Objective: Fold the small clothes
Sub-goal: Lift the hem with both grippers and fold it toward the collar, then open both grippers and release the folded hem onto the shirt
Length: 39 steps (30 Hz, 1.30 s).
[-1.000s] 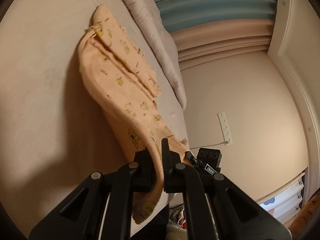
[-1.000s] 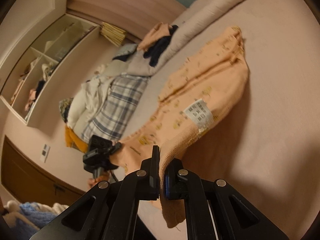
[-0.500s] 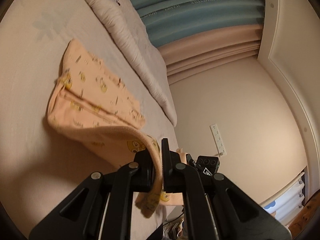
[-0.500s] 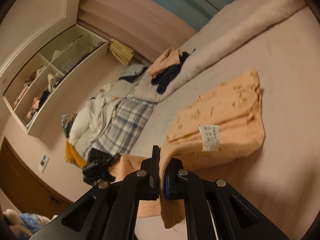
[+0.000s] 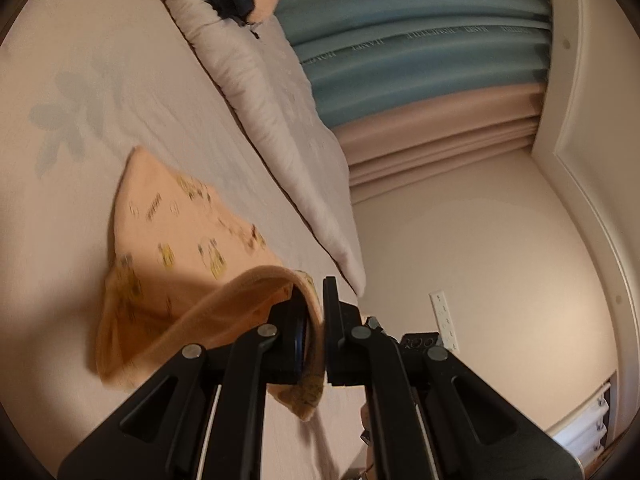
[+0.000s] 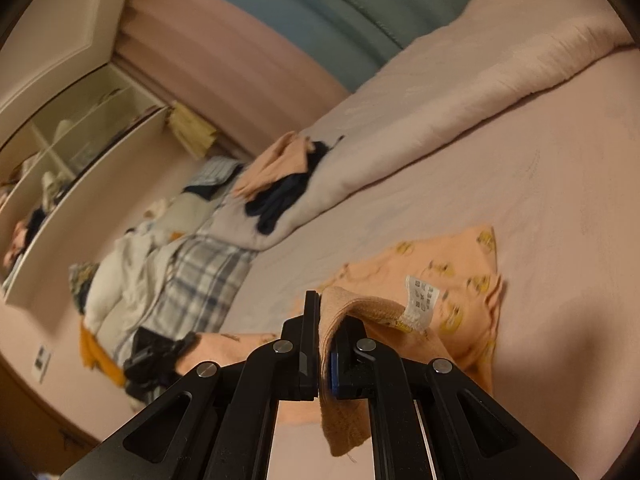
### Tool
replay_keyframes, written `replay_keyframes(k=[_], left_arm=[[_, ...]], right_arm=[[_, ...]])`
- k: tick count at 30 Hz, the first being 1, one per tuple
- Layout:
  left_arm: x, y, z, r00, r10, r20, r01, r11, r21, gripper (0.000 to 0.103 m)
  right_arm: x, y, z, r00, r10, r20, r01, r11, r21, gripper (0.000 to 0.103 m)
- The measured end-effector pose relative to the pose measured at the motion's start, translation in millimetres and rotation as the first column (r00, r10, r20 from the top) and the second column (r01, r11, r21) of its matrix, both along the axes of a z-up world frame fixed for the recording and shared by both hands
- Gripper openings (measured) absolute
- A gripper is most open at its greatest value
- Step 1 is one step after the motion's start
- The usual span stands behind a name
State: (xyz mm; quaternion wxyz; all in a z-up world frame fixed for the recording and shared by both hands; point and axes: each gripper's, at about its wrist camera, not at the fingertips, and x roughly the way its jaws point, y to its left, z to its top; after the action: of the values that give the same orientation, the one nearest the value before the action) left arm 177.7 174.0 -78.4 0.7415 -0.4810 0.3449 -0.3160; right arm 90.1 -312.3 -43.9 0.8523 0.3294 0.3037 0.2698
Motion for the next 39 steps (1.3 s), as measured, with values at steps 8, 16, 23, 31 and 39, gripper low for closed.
replay_keyframes(k=[8, 16, 23, 31, 39], left_arm=[[49.3, 14.0, -31.2, 0.992, 0.071, -0.101, -0.070, 0.998, 0.005, 0.004], [74.3, 26.3, -62.5, 0.973, 0.134, -0.187, -0.132, 0.991, 0.024, 0.004], [61.0, 33.6, -56.5, 0.979, 0.104, -0.173, -0.091, 0.992, 0.082, 0.013], [48.4, 27.9, -59.4, 0.983, 0.056, -0.177, -0.033, 0.991, 0.131, 0.037], [64.2, 2.3, -80.8, 0.969, 0.004, -0.246, 0.053, 0.974, 0.221, 0.037]], right_arm=[[44.6, -7.2, -24.8, 0.992, -0.055, -0.117, 0.050, 0.998, -0.046, 0.007], [81.9, -14.4, -53.2, 0.953, -0.090, -0.288, 0.074, 0.995, -0.064, 0.007], [85.0, -31.3, -70.1, 0.916, -0.081, -0.392, 0.089, 0.996, 0.003, 0.037], [44.1, -45.5, -60.0, 0.935, -0.053, -0.350, 0.063, 0.998, 0.016, 0.038], [46.9, -27.0, -59.4, 0.925, -0.036, -0.378, 0.035, 0.999, -0.010, 0.037]])
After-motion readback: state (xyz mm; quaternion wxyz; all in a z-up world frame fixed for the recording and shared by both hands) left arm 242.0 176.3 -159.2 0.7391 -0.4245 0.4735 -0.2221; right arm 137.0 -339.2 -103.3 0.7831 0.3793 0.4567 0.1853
